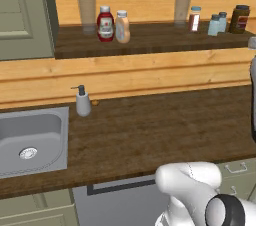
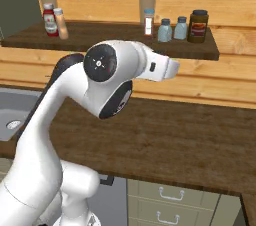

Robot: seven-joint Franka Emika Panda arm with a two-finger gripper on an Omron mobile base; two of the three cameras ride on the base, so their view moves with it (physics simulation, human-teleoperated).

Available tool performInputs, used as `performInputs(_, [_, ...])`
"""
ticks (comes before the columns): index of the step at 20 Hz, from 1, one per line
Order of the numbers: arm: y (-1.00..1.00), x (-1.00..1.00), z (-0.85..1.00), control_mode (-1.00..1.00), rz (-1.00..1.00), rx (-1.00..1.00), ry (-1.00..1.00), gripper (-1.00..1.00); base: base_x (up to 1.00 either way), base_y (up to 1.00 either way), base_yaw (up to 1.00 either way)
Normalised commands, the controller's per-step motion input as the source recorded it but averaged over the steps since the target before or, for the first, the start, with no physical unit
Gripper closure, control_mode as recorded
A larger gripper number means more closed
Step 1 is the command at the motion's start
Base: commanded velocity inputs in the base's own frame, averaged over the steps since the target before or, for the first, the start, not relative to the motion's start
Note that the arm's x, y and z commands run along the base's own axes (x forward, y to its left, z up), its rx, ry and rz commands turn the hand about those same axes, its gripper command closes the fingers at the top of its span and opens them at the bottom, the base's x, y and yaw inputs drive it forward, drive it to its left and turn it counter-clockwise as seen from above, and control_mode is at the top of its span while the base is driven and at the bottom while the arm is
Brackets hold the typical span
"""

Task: Put the shaker and condiment bottle from the counter next to their counterparts in the cabinet.

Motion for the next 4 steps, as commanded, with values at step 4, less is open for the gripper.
performInputs(4, [0.11, -1.0, 0.08, -1.0, 0.06, 0.08, -0.05, -1.0, 0.0, 0.0, 0.0])
